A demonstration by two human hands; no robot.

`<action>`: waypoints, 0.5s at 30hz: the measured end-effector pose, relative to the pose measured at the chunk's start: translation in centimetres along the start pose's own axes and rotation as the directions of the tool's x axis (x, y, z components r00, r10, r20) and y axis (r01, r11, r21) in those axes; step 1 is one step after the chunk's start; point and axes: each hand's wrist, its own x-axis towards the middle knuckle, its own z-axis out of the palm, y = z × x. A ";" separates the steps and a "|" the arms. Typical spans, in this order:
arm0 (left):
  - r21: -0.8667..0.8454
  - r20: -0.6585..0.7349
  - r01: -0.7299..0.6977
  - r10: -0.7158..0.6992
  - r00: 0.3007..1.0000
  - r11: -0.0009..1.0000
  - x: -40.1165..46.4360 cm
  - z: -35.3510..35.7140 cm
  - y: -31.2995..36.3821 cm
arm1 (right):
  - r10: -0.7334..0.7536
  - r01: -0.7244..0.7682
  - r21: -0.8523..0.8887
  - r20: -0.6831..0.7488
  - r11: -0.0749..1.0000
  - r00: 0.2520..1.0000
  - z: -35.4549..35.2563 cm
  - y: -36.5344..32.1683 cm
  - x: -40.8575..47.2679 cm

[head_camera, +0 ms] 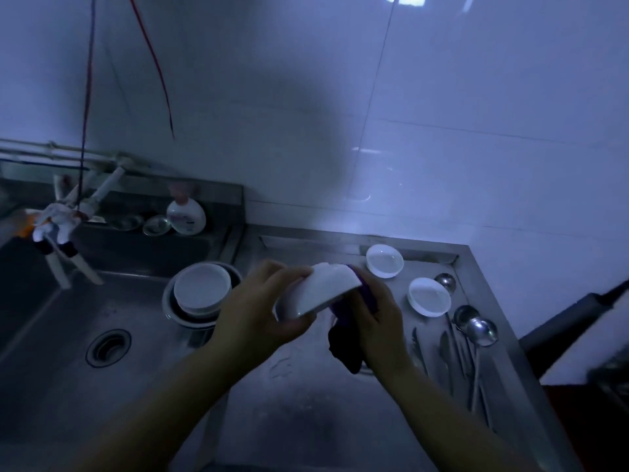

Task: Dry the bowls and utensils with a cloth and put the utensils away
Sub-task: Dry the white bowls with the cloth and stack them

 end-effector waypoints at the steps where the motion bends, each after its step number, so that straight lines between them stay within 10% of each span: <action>1: -0.033 -0.010 0.036 -0.036 0.999 0.999 -0.1 -0.2 0.1 | 0.000 0.000 -0.010 -0.002 1.000 1.000 0.0 -0.5 -0.3; 5: -0.452 -0.038 0.303 -0.358 0.933 0.839 -0.5 -0.5 0.1 | 0.018 0.002 0.082 -0.247 0.997 0.969 0.0 -2.8 -1.8; 8: -0.633 0.023 0.383 -0.478 0.878 0.673 -0.8 -0.4 0.4 | -0.279 0.272 -0.075 -0.403 0.959 0.872 0.3 -4.6 -2.1; 15: -0.696 0.031 0.381 -0.505 0.863 0.609 -1.0 0.5 3.1 | -0.622 0.498 -0.757 0.157 0.423 0.767 1.6 -4.6 -2.6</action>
